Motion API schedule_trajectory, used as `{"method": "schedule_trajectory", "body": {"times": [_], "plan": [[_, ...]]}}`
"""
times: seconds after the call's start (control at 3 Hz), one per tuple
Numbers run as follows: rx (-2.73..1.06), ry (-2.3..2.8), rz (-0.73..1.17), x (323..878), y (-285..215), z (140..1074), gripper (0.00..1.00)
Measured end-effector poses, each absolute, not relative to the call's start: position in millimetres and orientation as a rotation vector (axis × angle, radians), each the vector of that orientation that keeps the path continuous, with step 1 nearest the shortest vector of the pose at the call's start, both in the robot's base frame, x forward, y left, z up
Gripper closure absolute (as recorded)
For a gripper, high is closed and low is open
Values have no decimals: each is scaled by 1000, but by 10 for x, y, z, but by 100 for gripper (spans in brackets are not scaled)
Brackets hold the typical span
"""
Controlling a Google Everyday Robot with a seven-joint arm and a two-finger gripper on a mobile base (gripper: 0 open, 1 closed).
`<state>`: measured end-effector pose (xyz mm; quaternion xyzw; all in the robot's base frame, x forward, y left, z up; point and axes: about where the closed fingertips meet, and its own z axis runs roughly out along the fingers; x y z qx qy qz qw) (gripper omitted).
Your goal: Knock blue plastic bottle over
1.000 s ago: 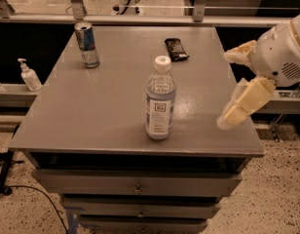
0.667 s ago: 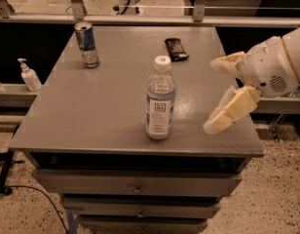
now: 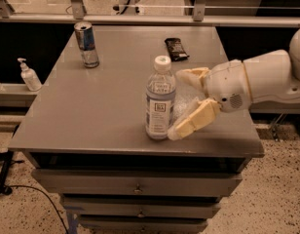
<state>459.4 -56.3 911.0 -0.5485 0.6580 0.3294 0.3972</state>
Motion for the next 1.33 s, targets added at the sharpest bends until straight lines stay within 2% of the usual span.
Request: {"method": "schedule_trajectory", "body": {"times": [0.33, 0.67, 1.33], "plan": [[-1378, 1603, 917, 4591, -235, 9022, 19], [-1352, 1592, 927, 4621, -184, 9004, 41], [-1409, 1632, 796, 4871, -520, 9301, 88]]}}
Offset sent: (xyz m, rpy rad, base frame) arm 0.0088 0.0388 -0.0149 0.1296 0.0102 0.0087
